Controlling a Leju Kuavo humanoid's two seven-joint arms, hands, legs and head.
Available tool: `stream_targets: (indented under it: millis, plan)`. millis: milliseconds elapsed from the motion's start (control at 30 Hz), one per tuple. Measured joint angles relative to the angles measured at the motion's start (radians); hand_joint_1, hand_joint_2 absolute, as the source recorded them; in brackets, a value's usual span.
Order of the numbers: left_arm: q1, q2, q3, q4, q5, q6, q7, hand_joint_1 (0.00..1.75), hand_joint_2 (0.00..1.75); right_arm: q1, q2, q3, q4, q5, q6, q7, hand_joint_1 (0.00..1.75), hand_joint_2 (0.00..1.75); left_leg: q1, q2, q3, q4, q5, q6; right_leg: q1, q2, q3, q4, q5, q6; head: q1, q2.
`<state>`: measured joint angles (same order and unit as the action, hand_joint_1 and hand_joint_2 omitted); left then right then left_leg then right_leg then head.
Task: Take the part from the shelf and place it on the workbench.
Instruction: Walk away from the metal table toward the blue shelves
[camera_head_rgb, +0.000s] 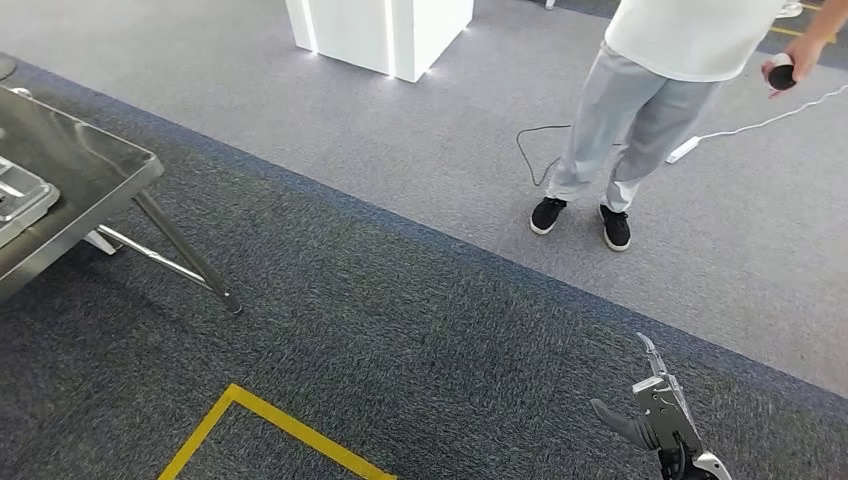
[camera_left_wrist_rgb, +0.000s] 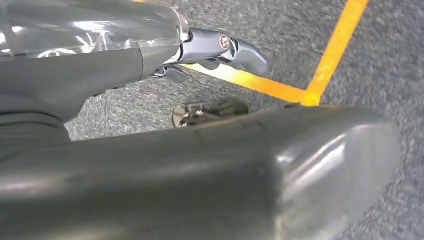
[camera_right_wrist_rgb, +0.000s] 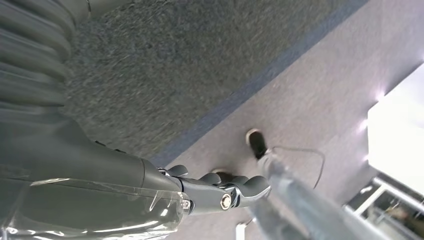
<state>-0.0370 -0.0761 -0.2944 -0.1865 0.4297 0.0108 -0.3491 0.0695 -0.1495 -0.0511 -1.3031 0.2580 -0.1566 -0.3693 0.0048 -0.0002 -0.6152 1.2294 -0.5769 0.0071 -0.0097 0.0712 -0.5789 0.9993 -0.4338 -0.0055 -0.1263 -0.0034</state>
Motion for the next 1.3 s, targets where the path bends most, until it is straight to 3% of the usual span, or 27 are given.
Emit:
stream_targets:
  millis: [67, 133, 200, 233, 300, 333, 367, 433, 467, 500, 567, 633, 700, 733, 800, 867, 933, 967, 1000, 1100, 1167, 1233, 1267, 1300]
  plan:
    - [-0.002, 0.0, -0.001, 0.0, -0.018, 0.039, -0.039, 0.0, 0.0, 0.001, 0.0, 0.0, 0.0, -0.006, -0.004, 0.0, 0.0, 1.75, 0.007, -0.05, 0.051, -0.131, 0.067, 0.0, -0.001, 0.028, -0.004, 0.009, -0.003, 0.008, 0.0, 0.0]
    - [-0.007, 0.0, -0.007, 0.0, -0.041, 0.08, -0.104, 0.0, 0.0, 0.005, -0.001, 0.0, -0.005, -0.01, -0.01, 0.0, 0.0, 1.75, 0.009, -0.089, 0.074, -0.192, 0.088, 0.004, -0.002, 0.053, -0.014, 0.016, -0.001, 0.021, 0.0, 0.0]
    - [-0.016, -0.001, -0.012, -0.001, -0.055, 0.082, -0.169, 0.0, 0.0, 0.016, -0.003, -0.001, -0.012, -0.015, -0.016, 0.001, 0.0, 1.75, 0.005, -0.074, 0.074, -0.197, 0.092, 0.016, -0.007, 0.076, -0.024, 0.014, 0.006, 0.037, 0.0, 0.0]
    - [-0.023, -0.001, -0.015, -0.002, -0.061, 0.072, -0.199, 0.0, 0.0, 0.021, -0.004, -0.001, -0.014, -0.017, -0.018, 0.001, 0.0, 1.75, 0.004, -0.061, 0.075, -0.202, 0.096, 0.024, -0.009, 0.068, -0.028, 0.017, 0.005, 0.042, 0.0, 0.0]
    - [-0.036, -0.002, -0.021, -0.004, -0.071, 0.055, -0.252, 0.0, 0.0, 0.023, -0.005, -0.002, -0.015, -0.019, -0.02, 0.001, 0.0, 1.75, 0.003, -0.032, 0.075, -0.213, 0.105, 0.039, -0.007, 0.012, -0.057, 0.07, -0.027, 0.048, 0.0, 0.0]
    - [-0.041, -0.003, -0.025, -0.005, -0.074, 0.048, -0.277, 0.0, 0.0, 0.021, -0.005, -0.002, -0.015, -0.019, -0.021, 0.001, 0.0, 1.75, 0.0, -0.016, 0.075, -0.215, 0.107, 0.043, -0.006, -0.025, -0.084, 0.126, -0.058, 0.049, 0.0, 0.0]
    - [-0.044, -0.004, -0.028, -0.007, -0.077, 0.041, -0.299, 0.0, 0.0, 0.018, -0.005, -0.002, -0.015, -0.019, -0.021, 0.001, 0.0, 1.75, -0.003, 0.001, 0.073, -0.216, 0.107, 0.046, -0.005, -0.048, -0.117, 0.194, -0.09, 0.051, 0.0, 0.0]
    - [-0.047, -0.004, -0.031, -0.012, -0.085, 0.044, -0.331, 0.0, 0.0, 0.017, -0.004, -0.002, -0.013, -0.019, -0.02, 0.0, 0.0, 1.75, -0.008, 0.034, 0.072, -0.216, 0.106, 0.048, -0.006, -0.063, -0.162, 0.291, -0.12, 0.054, 0.0, 0.0]
    - [-0.049, -0.005, -0.031, -0.018, -0.089, 0.057, -0.339, 0.0, 0.0, 0.016, -0.004, -0.002, -0.012, -0.019, -0.019, 0.0, 0.0, 1.75, -0.009, 0.049, 0.071, -0.216, 0.105, 0.048, -0.006, -0.066, -0.158, 0.288, -0.109, 0.053, 0.0, 0.0]
    - [-0.052, -0.006, -0.03, -0.025, -0.091, 0.07, -0.344, 0.0, 0.0, 0.015, -0.004, -0.002, -0.01, -0.019, -0.019, 0.0, 0.0, 1.75, -0.01, 0.064, 0.072, -0.216, 0.104, 0.048, -0.006, -0.072, -0.132, 0.243, -0.082, 0.051, 0.0, 0.0]
    - [-0.061, -0.009, -0.025, -0.036, -0.085, 0.072, -0.346, 0.0, 0.0, 0.005, -0.004, -0.002, -0.008, -0.019, -0.018, -0.001, 0.0, 1.75, -0.014, 0.089, 0.075, -0.215, 0.102, 0.044, 0.001, -0.107, -0.05, 0.1, -0.025, 0.041, 0.0, 0.0]
    - [-0.068, -0.01, -0.017, -0.038, -0.072, 0.053, -0.34, 0.0, 0.0, -0.012, -0.004, -0.002, -0.005, -0.019, -0.016, -0.003, 0.0, 1.75, -0.018, 0.11, 0.077, -0.214, 0.101, 0.039, 0.011, -0.131, -0.008, 0.019, -0.001, 0.029, 0.0, 0.0]
    - [-0.07, -0.012, -0.008, -0.038, -0.062, 0.044, -0.328, 0.0, 0.0, -0.03, -0.005, -0.002, 0.002, -0.019, -0.013, -0.004, 0.0, 1.75, -0.019, 0.131, 0.079, -0.214, 0.102, 0.03, 0.015, -0.115, -0.012, 0.01, 0.005, 0.019, 0.0, 0.0]
    - [-0.07, -0.013, -0.004, -0.038, -0.058, 0.041, -0.321, 0.0, 0.0, -0.036, -0.005, -0.002, 0.007, -0.019, -0.011, -0.005, 0.0, 1.75, -0.018, 0.13, 0.078, -0.212, 0.098, 0.024, 0.012, -0.105, -0.014, 0.006, 0.01, 0.015, 0.0, 0.0]
    - [-0.069, -0.015, 0.002, -0.037, -0.053, 0.038, -0.308, 0.0, 0.0, -0.05, -0.006, -0.002, 0.016, -0.02, -0.008, -0.006, 0.0, 1.75, -0.015, 0.085, 0.063, -0.171, 0.061, 0.013, 0.004, -0.086, -0.019, -0.003, 0.022, 0.004, 0.0, 0.0]
    - [-0.061, -0.015, 0.009, -0.035, -0.05, 0.037, -0.299, 0.0, 0.0, -0.062, -0.005, -0.002, 0.023, -0.02, -0.006, -0.007, 0.0, 1.75, -0.01, 0.025, 0.019, -0.056, -0.016, 0.007, 0.002, -0.066, -0.029, -0.005, 0.033, -0.004, 0.0, 0.0]
    - [-0.05, -0.015, 0.014, -0.033, -0.049, 0.037, -0.294, 0.0, 0.0, -0.067, -0.004, -0.002, 0.03, -0.02, -0.006, -0.008, 0.0, 1.75, -0.007, 0.009, -0.018, 0.052, -0.066, 0.004, 0.003, -0.04, -0.044, -0.004, 0.044, -0.004, 0.0, 0.0]
    - [-0.046, -0.015, 0.015, -0.032, -0.049, 0.037, -0.292, 0.0, 0.0, -0.067, -0.004, -0.002, 0.033, -0.02, -0.006, -0.008, 0.0, 1.75, -0.006, 0.007, -0.016, 0.061, -0.063, 0.004, 0.003, -0.026, -0.052, -0.002, 0.05, -0.001, 0.0, 0.0]
    - [-0.044, -0.015, 0.016, -0.031, -0.05, 0.037, -0.291, 0.0, 0.0, -0.066, -0.004, -0.002, 0.036, -0.02, -0.006, -0.009, 0.0, 1.75, -0.004, 0.004, 0.006, 0.029, -0.043, 0.004, 0.003, -0.012, -0.06, 0.0, 0.056, 0.002, 0.0, 0.0]
    - [-0.043, -0.015, 0.017, -0.031, -0.05, 0.037, -0.291, 0.0, 0.0, -0.062, -0.004, -0.002, 0.039, -0.02, -0.008, -0.011, 0.0, 1.75, -0.001, -0.047, 0.113, -0.168, 0.032, 0.011, 0.002, 0.028, -0.082, 0.008, 0.076, 0.017, 0.0, 0.0]
    - [-0.042, -0.015, 0.017, -0.03, -0.052, 0.037, -0.29, 0.0, 0.0, -0.055, -0.005, -0.003, 0.038, -0.02, -0.009, -0.013, 0.0, 1.75, -0.006, -0.063, 0.132, -0.212, 0.046, 0.018, 0.001, 0.047, -0.088, 0.008, 0.09, 0.031, 0.0, 0.0]
    - [-0.044, -0.016, 0.017, -0.03, -0.053, 0.037, -0.288, 0.0, 0.0, -0.042, -0.007, -0.005, 0.038, -0.02, -0.01, -0.015, 0.0, 1.75, -0.009, -0.04, 0.126, -0.214, 0.064, 0.031, -0.003, 0.061, -0.093, 0.002, 0.103, 0.045, 0.0, 0.0]
    - [-0.045, -0.017, 0.018, -0.03, -0.054, 0.037, -0.287, 0.0, 0.0, -0.036, -0.008, -0.007, 0.038, -0.02, -0.01, -0.015, 0.0, 1.75, -0.009, -0.028, 0.119, -0.217, 0.074, 0.039, -0.004, 0.051, -0.101, 0.007, 0.095, 0.05, 0.0, 0.0]
    - [-0.047, -0.018, 0.018, -0.029, -0.055, 0.036, -0.286, 0.0, 0.0, -0.032, -0.01, -0.009, 0.038, -0.02, -0.01, -0.015, 0.0, 1.75, -0.008, -0.013, 0.11, -0.221, 0.086, 0.047, -0.005, 0.028, -0.113, 0.03, 0.068, 0.053, 0.0, 0.0]
